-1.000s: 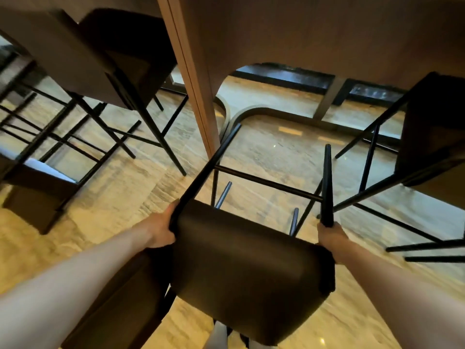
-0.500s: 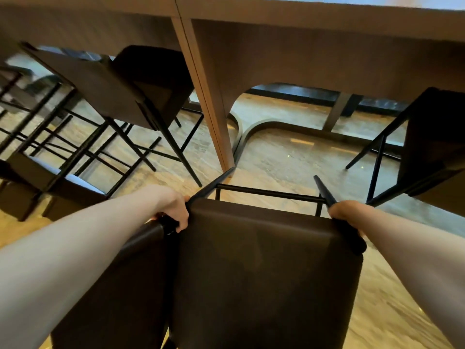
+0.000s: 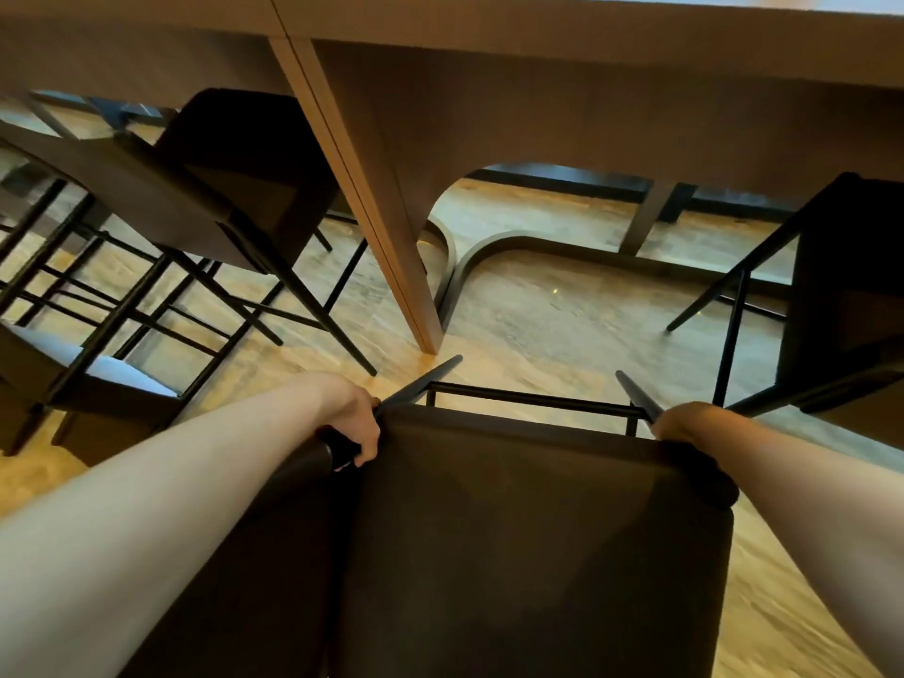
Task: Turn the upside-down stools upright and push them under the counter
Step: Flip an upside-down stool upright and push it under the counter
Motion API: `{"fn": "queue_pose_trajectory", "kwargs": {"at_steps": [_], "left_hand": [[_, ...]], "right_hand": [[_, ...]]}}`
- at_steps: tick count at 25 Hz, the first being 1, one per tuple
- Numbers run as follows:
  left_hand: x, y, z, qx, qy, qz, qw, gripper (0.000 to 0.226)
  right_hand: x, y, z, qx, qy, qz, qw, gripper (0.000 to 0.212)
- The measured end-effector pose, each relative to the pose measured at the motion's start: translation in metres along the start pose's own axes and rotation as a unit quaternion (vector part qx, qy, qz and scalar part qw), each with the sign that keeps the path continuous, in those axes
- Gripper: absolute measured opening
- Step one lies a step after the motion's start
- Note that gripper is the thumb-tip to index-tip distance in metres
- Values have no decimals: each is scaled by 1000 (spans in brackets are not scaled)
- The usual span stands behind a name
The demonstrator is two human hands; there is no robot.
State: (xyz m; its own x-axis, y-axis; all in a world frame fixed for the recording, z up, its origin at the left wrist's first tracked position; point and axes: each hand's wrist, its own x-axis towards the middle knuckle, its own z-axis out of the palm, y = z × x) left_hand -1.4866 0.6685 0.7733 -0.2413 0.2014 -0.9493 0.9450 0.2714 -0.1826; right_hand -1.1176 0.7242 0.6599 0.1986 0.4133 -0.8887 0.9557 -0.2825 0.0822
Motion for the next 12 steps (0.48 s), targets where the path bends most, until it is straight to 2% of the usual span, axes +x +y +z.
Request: {"fn": "queue_pose_trajectory", "kwargs": {"at_steps": [3, 6, 8, 10, 12], "left_hand": [[3, 23, -15, 27, 2, 7, 1000, 70], [8, 57, -21, 165, 13, 0, 986, 71], [10, 70, -27, 214, 36, -9, 976, 74], [14, 72, -33, 203, 44, -17, 978, 74], [12, 72, -37, 197, 59, -26, 978, 75]], "right_hand": [[7, 11, -9, -26, -25, -12, 999, 57], [4, 19, -15, -85, 7, -52, 995, 54], [-8, 10, -23, -97, 39, -89, 991, 54], [-28, -12, -25, -77, 83, -141, 984, 63], [-57, -48, -14, -5, 73, -226, 971, 78]]}}
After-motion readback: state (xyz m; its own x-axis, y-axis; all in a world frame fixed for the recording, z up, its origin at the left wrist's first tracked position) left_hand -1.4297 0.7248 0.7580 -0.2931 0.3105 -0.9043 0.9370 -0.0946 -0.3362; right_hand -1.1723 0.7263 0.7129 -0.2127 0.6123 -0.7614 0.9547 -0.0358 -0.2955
